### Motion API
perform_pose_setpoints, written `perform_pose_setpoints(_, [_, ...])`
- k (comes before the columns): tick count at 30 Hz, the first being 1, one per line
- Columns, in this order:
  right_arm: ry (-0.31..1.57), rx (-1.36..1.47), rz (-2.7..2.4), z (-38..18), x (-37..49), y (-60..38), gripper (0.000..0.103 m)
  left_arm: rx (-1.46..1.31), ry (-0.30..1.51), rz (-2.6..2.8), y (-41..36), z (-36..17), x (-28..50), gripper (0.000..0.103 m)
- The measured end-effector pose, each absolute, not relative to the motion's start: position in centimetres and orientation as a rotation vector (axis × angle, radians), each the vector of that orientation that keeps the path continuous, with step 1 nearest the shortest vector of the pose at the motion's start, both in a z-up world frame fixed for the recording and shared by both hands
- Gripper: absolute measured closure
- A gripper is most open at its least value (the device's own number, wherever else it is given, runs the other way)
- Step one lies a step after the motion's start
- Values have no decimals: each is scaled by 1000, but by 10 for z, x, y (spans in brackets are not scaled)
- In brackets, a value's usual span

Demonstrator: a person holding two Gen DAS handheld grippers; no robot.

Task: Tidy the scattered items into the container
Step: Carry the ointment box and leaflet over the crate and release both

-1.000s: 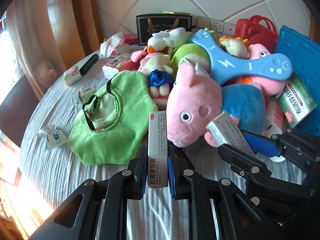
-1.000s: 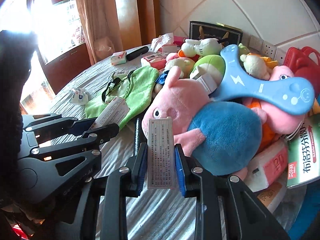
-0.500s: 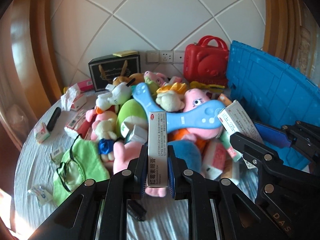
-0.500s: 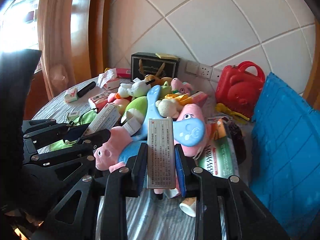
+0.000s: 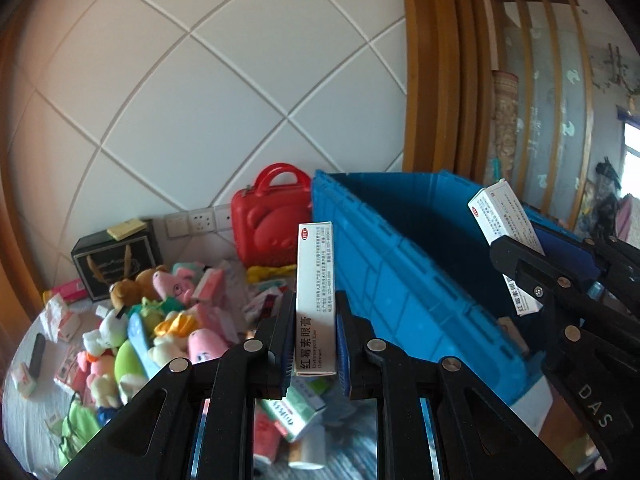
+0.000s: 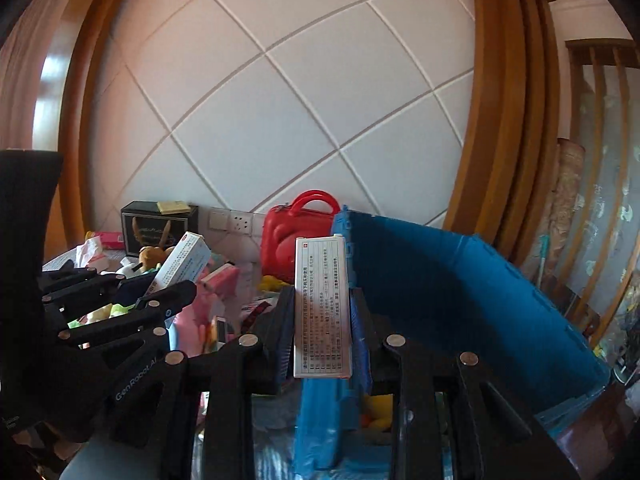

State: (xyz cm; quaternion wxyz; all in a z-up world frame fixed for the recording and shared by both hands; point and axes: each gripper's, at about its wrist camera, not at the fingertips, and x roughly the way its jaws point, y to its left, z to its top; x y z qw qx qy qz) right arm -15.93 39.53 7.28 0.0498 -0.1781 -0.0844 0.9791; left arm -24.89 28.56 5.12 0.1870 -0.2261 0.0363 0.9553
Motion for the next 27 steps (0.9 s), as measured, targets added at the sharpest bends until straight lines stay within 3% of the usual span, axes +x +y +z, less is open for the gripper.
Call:
perform_pose_setpoints(5, [-200, -529, 2874, 86, -157, 464, 77, -617, 135, 2597, 360, 75, -256, 86])
perform_pose_setpoints(13, [-132, -591, 2755, 83, -168, 551, 77, -855, 173, 2459, 451, 70, -283, 86])
perform_pose_setpoints(27, [-68, -654, 2739, 64, -168, 590, 77, -892, 243, 2449, 482, 60, -280, 85])
